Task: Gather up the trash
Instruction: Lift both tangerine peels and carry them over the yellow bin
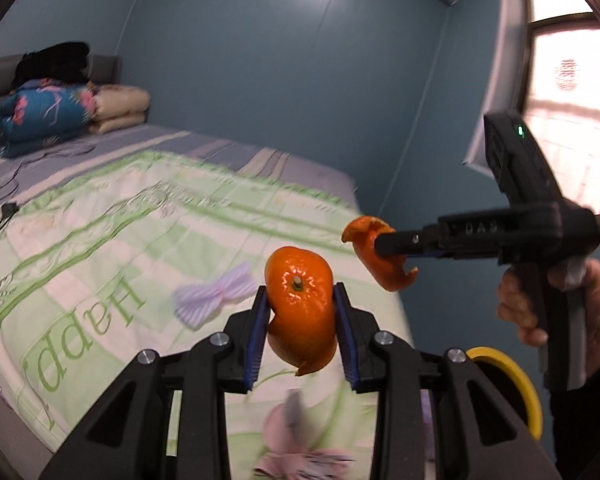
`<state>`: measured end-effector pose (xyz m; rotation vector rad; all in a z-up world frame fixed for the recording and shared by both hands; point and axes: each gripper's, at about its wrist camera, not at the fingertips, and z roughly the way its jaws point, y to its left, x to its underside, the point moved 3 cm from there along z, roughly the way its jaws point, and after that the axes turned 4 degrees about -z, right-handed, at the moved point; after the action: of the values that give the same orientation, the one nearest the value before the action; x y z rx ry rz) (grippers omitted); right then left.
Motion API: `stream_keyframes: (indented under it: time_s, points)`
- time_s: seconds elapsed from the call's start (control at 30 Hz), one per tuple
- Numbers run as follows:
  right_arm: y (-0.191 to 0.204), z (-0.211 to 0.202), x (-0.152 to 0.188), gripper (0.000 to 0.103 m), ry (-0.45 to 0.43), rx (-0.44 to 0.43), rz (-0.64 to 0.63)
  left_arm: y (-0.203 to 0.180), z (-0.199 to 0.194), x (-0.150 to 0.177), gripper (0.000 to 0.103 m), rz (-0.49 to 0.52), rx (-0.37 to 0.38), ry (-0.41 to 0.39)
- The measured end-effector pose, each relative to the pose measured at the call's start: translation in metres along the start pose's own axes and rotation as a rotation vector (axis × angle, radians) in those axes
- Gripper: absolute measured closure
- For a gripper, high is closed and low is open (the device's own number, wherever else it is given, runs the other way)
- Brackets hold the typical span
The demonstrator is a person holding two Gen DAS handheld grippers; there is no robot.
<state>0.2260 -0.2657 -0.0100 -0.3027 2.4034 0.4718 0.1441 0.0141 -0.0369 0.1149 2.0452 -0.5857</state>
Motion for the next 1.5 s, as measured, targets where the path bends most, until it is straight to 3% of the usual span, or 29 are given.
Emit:
stream_keyframes:
  time_s: [0.33, 0.83, 1.27, 1.5]
  points:
    - [-0.019, -0.094, 0.029, 0.079, -0.190, 0.034, 0.036, -0.059, -0.049, -0.015, 0.073, 0.052, 0.075, -0.090]
    - [-0.046, -0.185, 0.082, 0.079, -0.373, 0.091, 0.079, -0.131, -0.070, -0.016, 0.073, 0.149, 0.162, -0.099]
    - [-0.094, -0.219, 0.144, 0.079, -0.439, 0.215, 0.213, -0.192, -0.058, 0.001, 0.073, 0.238, 0.271, -0.046]
    - [-0.129, -0.207, 0.171, 0.079, -0.406, 0.236, 0.307, -0.221, -0.030, 0.018, 0.073, 0.254, 0.313, 0.031]
